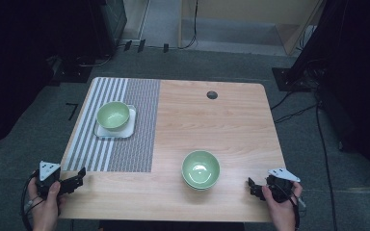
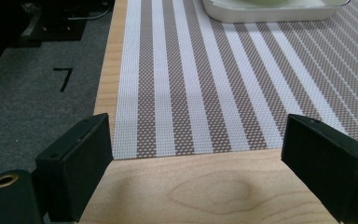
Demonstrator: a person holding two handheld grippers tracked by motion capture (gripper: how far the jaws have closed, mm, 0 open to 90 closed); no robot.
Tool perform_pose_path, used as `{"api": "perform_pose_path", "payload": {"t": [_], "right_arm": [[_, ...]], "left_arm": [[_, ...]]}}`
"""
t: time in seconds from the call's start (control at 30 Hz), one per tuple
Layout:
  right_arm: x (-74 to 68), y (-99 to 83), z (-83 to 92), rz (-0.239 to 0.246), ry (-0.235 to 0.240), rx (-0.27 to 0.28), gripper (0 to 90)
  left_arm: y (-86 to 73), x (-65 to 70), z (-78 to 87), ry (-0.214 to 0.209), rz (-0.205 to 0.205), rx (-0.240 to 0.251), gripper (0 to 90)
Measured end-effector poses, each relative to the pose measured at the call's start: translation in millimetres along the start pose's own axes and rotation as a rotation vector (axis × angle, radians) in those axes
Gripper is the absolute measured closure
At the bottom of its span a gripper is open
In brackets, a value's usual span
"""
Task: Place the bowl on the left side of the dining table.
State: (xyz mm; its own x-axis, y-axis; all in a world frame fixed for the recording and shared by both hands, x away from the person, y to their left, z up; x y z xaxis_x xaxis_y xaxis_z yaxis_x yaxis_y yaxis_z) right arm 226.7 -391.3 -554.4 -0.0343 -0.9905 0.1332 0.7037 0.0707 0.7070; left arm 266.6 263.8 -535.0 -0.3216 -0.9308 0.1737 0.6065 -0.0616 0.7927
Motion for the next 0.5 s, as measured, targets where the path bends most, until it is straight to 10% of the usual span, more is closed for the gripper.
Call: {"api": "perform_pose_path", "payload": {"t": [0.5], "right_arm": [[0.0,0.0,0.0,0.0,0.0,0.0,0.0]], "left_arm": [[-4.8,2.2,-8.9,-0.04,-0.003,-0.077,8.4]]}}
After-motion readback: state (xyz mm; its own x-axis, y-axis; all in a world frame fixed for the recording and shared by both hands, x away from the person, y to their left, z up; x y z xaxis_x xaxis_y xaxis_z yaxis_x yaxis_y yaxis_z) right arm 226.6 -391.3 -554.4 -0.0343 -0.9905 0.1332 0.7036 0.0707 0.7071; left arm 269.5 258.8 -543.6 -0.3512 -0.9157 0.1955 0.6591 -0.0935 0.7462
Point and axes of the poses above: each handheld gripper's, and its own axes: z roughly backward along the jaws, y roughly out of its top, x roughly to its right, the point moved 4 cm from there along -z, roughly forward along the jaws, and after that the axes turned 13 degrees about -y, right-handed, at the moved point
